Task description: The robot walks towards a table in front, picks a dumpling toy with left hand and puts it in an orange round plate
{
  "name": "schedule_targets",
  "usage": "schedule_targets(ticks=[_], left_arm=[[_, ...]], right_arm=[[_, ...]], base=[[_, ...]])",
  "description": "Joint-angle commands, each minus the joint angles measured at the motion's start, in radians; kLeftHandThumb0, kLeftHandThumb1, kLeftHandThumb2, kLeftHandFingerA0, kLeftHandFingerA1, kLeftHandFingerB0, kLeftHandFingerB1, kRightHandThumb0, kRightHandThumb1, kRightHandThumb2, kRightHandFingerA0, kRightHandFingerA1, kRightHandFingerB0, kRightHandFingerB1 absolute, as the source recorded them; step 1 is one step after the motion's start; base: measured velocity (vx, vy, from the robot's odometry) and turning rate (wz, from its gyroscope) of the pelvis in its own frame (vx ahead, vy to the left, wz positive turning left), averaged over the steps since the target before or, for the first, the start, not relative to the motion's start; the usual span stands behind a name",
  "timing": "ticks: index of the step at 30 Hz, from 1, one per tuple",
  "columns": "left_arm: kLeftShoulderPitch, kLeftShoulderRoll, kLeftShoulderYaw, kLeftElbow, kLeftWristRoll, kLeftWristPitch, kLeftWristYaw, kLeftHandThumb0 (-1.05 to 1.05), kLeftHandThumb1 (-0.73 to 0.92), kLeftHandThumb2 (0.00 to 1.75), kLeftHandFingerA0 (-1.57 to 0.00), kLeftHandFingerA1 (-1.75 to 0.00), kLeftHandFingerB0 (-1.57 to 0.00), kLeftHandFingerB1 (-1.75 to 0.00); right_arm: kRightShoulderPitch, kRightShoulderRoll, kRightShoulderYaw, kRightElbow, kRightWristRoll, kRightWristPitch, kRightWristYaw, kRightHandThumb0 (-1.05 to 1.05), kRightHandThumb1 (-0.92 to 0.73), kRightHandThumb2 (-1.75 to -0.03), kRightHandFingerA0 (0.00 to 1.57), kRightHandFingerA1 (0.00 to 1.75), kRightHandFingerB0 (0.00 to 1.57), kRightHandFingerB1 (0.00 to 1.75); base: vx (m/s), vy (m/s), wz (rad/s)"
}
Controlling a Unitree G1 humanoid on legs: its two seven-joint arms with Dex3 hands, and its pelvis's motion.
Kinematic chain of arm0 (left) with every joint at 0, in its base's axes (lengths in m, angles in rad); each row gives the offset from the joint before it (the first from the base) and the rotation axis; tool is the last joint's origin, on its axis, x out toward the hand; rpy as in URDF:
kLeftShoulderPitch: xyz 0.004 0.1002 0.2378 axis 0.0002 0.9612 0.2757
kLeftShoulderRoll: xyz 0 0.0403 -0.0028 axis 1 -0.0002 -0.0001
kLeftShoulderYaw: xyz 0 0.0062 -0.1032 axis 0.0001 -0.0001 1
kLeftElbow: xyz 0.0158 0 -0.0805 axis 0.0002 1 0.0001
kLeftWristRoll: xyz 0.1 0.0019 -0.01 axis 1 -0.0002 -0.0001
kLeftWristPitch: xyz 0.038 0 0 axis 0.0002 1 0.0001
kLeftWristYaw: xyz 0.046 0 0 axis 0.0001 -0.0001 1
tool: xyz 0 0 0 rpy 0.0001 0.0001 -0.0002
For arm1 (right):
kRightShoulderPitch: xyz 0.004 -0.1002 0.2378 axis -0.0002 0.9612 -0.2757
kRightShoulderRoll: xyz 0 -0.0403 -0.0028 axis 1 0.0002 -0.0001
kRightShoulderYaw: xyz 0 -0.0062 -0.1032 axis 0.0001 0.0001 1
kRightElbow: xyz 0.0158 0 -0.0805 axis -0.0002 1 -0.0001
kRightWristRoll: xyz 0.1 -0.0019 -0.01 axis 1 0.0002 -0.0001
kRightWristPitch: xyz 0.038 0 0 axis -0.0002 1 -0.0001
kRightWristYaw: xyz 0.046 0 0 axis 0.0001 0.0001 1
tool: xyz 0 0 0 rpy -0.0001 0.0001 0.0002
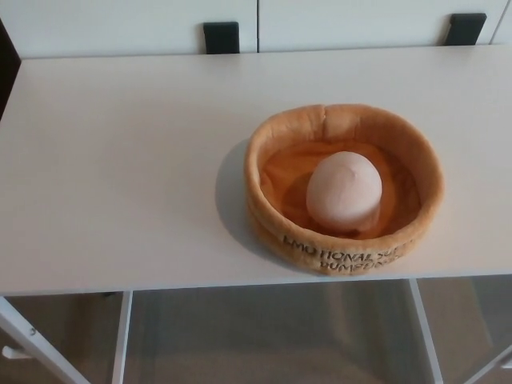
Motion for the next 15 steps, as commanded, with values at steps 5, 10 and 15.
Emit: schedule_targets(ticks=[5,10,15], left_arm=[[-0.160,-0.011,-0.060,0.332,-0.024,-0.092,0.206,-0.39,0.49,0.55,-0.47,-0.47,-0.26,-0.30],[-0.183,-0.001,-0.092,0.378,-0.036,-0.121,0.203,-0.42,0.47,0.55,-0.41,-0.42,-0.25,-0.31],[-0.188,0.007,-0.093,0.393,-0.065,-0.132,0.185,-0.38,0.48,0.55,-0.40,-0.44,-0.32,-0.32]], right_arm=[[-0.013,0.001,-0.013,-0.005,0.019,0.003,0.016,-0.29,-0.56,-0.58,0.71,0.46,0.44,0.36],[-0.021,0.001,-0.034,0.020,0.029,0.009,0.027,-0.28,-0.56,-0.59,0.75,0.48,0.43,0.36],[-0.029,0.000,-0.030,0.019,0.021,0.006,0.032,-0.29,-0.58,-0.59,0.74,0.47,0.43,0.36]], base=[[0.00,0.000,0.00],[0.00,0.000,0.00],[0.00,0.000,0.00]])
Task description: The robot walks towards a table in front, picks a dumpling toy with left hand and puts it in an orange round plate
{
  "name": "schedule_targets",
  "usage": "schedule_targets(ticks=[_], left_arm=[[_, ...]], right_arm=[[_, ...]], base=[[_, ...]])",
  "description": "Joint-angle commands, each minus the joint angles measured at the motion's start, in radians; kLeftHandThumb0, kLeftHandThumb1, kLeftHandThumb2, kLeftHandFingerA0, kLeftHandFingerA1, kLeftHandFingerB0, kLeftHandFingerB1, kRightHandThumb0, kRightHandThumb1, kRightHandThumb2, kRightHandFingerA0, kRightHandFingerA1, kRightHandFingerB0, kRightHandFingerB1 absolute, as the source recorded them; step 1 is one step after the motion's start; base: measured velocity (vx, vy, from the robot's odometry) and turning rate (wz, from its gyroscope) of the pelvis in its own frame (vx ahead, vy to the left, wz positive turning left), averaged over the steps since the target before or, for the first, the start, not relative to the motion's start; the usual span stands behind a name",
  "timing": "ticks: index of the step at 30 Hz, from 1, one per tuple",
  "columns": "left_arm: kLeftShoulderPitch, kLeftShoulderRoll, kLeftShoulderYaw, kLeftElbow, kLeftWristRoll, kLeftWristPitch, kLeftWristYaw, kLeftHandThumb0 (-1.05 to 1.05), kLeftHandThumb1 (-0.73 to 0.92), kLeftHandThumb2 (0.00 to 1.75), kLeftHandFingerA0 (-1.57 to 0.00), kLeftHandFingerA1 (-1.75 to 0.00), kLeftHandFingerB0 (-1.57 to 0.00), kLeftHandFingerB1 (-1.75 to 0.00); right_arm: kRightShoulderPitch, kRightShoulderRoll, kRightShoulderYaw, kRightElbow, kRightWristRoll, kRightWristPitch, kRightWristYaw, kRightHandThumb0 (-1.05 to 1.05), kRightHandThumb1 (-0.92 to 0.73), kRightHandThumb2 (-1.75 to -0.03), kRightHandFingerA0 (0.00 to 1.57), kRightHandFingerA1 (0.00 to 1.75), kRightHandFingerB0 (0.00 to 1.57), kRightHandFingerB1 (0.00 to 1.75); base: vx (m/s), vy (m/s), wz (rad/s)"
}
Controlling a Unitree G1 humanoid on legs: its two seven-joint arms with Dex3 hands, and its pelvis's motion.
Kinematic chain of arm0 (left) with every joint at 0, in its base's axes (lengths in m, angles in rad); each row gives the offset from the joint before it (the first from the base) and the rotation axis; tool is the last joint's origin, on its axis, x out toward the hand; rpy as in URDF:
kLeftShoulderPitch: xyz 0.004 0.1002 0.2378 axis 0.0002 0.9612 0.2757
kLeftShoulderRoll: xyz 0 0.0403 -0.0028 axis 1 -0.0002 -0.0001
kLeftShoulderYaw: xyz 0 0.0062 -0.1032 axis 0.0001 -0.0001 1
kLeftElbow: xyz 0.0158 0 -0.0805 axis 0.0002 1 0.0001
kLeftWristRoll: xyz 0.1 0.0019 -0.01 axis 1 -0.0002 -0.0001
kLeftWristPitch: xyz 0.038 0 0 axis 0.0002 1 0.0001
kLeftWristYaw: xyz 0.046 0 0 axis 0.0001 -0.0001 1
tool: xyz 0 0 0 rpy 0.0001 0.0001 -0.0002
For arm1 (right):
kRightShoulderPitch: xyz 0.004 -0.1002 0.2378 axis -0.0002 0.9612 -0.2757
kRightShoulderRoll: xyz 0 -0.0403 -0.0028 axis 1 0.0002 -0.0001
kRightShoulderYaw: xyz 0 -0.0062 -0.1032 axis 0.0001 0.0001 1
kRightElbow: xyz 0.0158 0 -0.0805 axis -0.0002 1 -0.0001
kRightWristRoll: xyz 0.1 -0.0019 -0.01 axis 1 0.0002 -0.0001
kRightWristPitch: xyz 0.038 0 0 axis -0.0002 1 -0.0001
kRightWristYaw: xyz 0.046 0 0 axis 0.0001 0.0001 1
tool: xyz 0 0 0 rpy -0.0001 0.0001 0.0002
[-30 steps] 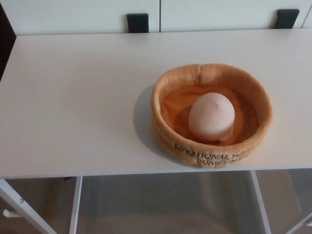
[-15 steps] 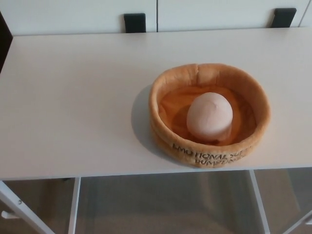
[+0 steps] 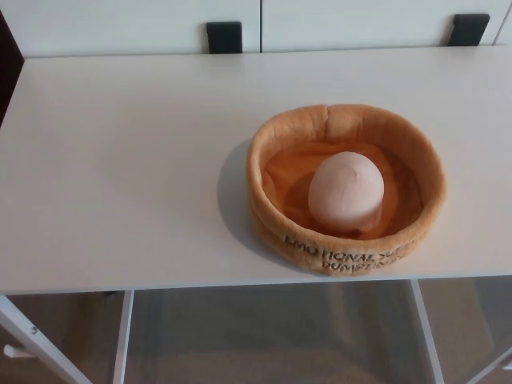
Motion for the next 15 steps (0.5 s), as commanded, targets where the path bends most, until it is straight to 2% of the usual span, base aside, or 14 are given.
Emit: schedule_targets(ticks=[1,2,3,5,6,7,8,9,12,13,14,15], left_arm=[[-0.001,0.027,-0.006,0.024,-0.045,-0.047,0.016,-0.37,0.50,0.56,-0.46,-0.43,-0.20,-0.29],[0.001,0.028,-0.004,0.025,-0.051,-0.050,0.014,-0.37,0.50,0.56,-0.46,-0.43,-0.20,-0.29],[0.008,0.028,-0.005,0.029,-0.053,-0.048,0.021,-0.34,0.51,0.55,-0.55,-0.47,-0.21,-0.30],[0.020,0.035,-0.001,0.028,-0.068,-0.072,0.004,-0.37,0.52,0.56,-0.51,-0.47,-0.21,-0.31],[0.022,0.032,0.003,0.032,-0.076,-0.065,0.001,-0.44,0.52,0.56,-0.38,-0.44,-0.20,-0.30],[0.023,0.030,0.004,0.034,-0.081,-0.062,0.000,-0.44,0.52,0.56,-0.38,-0.44,-0.20,-0.30],[0.020,0.027,0.003,0.036,-0.083,-0.052,0.005,-0.38,0.52,0.56,-0.43,-0.47,-0.19,-0.29],[0.014,0.024,0.001,0.041,-0.084,-0.044,0.006,-0.32,0.51,0.55,-0.55,-0.50,-0.20,-0.29],[0.005,0.023,-0.004,0.050,-0.086,-0.039,0.007,-0.32,0.51,0.55,-0.55,-0.50,-0.20,-0.29],[0.000,0.025,-0.012,0.050,-0.081,-0.039,0.006,-0.45,0.39,0.69,-0.50,-0.57,-0.15,-0.39],[0.000,0.028,-0.014,0.046,-0.083,-0.046,0.002,-0.46,0.53,0.58,-0.48,-0.47,-0.20,-0.30],[0.002,0.031,-0.016,0.041,-0.086,-0.057,-0.003,-0.46,0.53,0.58,-0.48,-0.47,-0.20,-0.30]], right_arm=[[-0.005,-0.003,-0.001,0.006,0.007,0.009,0.012,-0.28,-0.57,-0.59,0.71,0.47,0.42,0.35],[-0.007,-0.002,0.001,0.006,0.005,0.011,0.011,-0.28,-0.57,-0.59,0.71,0.47,0.42,0.35],[0.004,-0.001,0.002,0.007,0.005,0.006,0.013,-0.31,-0.57,-0.59,0.71,0.46,0.42,0.35],[0.011,0.001,0.000,0.006,0.009,0.005,0.017,-0.30,-0.57,-0.59,0.71,0.46,0.42,0.35],[0.024,0.001,0.000,-0.007,0.011,-0.002,0.012,-0.25,-0.55,-0.57,0.73,0.47,0.42,0.34],[0.029,0.001,0.000,-0.013,0.012,-0.005,0.010,-0.25,-0.55,-0.57,0.73,0.47,0.42,0.34],[0.029,0.001,0.002,-0.011,0.009,-0.004,0.010,-0.29,-0.56,-0.59,0.70,0.47,0.42,0.35],[0.024,0.001,0.006,-0.005,0.004,0.001,0.009,-0.29,-0.57,-0.58,0.71,0.46,0.42,0.35],[0.016,0.001,0.012,0.003,-0.001,0.007,0.007,-0.29,-0.57,-0.58,0.71,0.46,0.42,0.35],[0.009,0.002,0.013,0.003,-0.002,0.012,0.003,-0.28,-0.56,-0.58,0.69,0.45,0.42,0.35],[0.007,0.000,0.012,-0.002,0.002,0.012,0.006,-0.28,-0.57,-0.59,0.70,0.46,0.42,0.35],[0.005,-0.001,0.009,-0.010,0.007,0.012,0.010,-0.28,-0.57,-0.59,0.70,0.46,0.42,0.35]], base=[[0.00,0.000,0.00],[0.00,0.000,0.00],[0.00,0.000,0.00],[0.00,0.000,0.00],[0.00,0.000,0.00],[0.00,0.000,0.00],[0.00,0.000,0.00],[0.00,0.000,0.00],[0.00,0.000,0.00],[0.00,0.000,0.00],[0.00,0.000,0.00],[0.00,0.000,0.00]])
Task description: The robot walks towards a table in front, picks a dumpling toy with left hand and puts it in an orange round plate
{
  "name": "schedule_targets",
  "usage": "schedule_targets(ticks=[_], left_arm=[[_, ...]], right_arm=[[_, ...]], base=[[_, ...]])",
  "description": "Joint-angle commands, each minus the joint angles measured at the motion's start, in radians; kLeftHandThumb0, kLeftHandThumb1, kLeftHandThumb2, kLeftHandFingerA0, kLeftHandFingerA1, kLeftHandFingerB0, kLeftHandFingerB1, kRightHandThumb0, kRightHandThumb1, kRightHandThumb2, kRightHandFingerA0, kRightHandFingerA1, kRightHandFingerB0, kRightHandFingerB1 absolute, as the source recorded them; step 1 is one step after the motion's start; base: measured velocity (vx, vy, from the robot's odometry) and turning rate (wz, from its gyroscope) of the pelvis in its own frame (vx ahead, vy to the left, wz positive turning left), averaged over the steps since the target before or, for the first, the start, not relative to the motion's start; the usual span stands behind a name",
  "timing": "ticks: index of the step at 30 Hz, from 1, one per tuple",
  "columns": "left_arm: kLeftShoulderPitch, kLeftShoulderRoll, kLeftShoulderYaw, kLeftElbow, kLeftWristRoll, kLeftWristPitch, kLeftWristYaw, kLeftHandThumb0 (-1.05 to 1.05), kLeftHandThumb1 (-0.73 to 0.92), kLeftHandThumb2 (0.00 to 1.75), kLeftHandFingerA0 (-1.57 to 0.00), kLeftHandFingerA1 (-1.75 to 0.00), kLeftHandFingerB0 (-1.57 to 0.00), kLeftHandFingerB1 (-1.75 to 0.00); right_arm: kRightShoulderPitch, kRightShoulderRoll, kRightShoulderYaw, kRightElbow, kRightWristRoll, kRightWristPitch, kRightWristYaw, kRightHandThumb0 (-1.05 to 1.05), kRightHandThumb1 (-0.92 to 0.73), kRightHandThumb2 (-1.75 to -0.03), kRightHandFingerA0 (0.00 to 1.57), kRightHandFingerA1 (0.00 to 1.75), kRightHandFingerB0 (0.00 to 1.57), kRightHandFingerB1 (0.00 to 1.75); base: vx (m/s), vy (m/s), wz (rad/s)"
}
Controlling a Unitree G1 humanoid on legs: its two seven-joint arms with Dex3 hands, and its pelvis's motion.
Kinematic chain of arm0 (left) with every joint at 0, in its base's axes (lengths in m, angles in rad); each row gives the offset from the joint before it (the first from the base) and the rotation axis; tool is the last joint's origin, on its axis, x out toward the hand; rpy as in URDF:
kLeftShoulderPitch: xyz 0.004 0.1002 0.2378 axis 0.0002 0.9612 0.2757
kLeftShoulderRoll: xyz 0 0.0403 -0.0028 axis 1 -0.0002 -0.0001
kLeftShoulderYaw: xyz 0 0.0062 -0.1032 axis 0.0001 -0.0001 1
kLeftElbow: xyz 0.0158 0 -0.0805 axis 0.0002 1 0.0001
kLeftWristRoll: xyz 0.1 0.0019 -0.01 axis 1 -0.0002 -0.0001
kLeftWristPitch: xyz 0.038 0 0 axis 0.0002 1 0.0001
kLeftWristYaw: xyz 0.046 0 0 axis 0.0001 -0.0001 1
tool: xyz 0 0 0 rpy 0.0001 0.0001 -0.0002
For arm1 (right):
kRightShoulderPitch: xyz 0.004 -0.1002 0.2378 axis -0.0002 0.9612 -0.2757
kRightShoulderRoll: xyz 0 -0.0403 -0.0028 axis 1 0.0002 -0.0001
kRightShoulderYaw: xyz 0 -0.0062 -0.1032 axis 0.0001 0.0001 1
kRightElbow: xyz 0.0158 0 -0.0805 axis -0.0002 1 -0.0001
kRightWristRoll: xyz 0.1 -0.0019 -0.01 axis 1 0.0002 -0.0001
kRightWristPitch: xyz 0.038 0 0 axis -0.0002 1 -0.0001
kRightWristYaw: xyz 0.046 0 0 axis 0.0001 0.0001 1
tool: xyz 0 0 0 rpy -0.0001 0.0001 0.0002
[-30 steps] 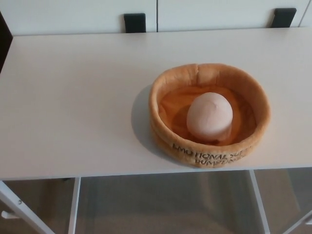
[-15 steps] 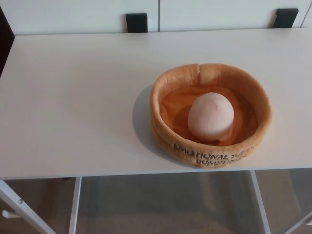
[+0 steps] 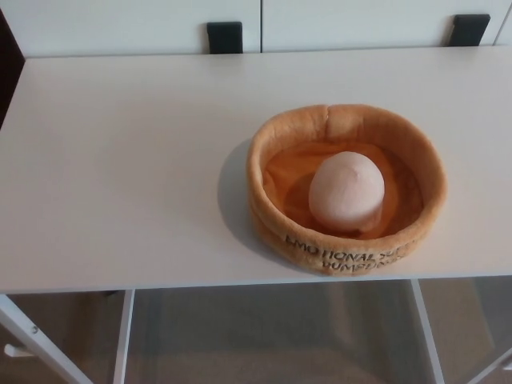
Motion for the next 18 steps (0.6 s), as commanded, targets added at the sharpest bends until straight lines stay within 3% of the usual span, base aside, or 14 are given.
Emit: schedule_targets(ticks=[1,9,11,12,13,16,17,18], left_arm=[[-0.007,0.016,-0.012,0.000,-0.030,-0.012,-0.007,-0.42,0.51,0.56,-0.47,-0.45,-0.20,-0.30],[-0.005,0.018,-0.031,-0.005,-0.038,-0.022,0.001,-0.50,0.56,0.59,-0.37,-0.47,-0.19,-0.31],[-0.009,0.017,-0.035,-0.012,-0.039,-0.021,0.008,-0.49,0.59,0.60,-0.39,-0.46,-0.21,-0.31],[-0.020,0.013,-0.035,-0.007,-0.042,-0.004,0.003,-0.38,0.53,0.56,-0.49,-0.50,-0.22,-0.30],[-0.026,0.011,-0.037,-0.001,-0.041,0.004,0.006,-0.35,0.53,0.56,-0.54,-0.50,-0.23,-0.29],[-0.027,0.010,-0.041,0.005,-0.041,0.004,0.014,-0.35,0.53,0.56,-0.54,-0.50,-0.23,-0.29],[-0.023,0.017,-0.038,0.000,-0.049,-0.008,0.001,-0.50,0.54,0.58,-0.41,-0.47,-0.23,-0.31],[-0.021,0.019,-0.037,-0.002,-0.052,-0.011,-0.002,-0.50,0.54,0.58,-0.41,-0.47,-0.23,-0.31]], right_arm=[[-0.008,-0.007,0.001,-0.021,0.010,0.009,0.010,-0.27,-0.56,-0.57,0.68,0.45,0.41,0.34],[-0.011,-0.007,-0.006,-0.012,0.018,0.007,0.027,-0.30,-0.60,-0.58,0.71,0.46,0.43,0.35],[-0.019,-0.014,-0.008,-0.021,0.021,0.006,0.038,-0.30,-0.60,-0.59,0.71,0.47,0.42,0.36],[-0.018,-0.018,-0.008,-0.034,0.023,0.003,0.041,-0.38,-0.48,-0.72,0.63,0.56,0.36,0.44],[-0.019,-0.018,-0.006,-0.037,0.021,0.004,0.040,-0.29,-0.59,-0.58,0.69,0.46,0.42,0.34],[-0.021,-0.015,-0.004,-0.033,0.018,0.007,0.035,-0.29,-0.59,-0.58,0.69,0.46,0.42,0.34],[-0.034,-0.011,0.000,-0.011,0.010,0.019,0.030,-0.37,-0.49,-0.69,0.62,0.52,0.35,0.41],[-0.038,-0.010,0.002,-0.005,0.007,0.022,0.029,-0.37,-0.49,-0.69,0.62,0.52,0.35,0.41]], base=[[0.00,0.000,0.00],[0.00,0.000,0.00],[0.00,0.000,0.00],[0.00,0.000,0.00],[0.00,0.000,0.00],[0.00,0.000,0.00],[0.00,0.000,0.00],[0.00,0.000,0.00]])
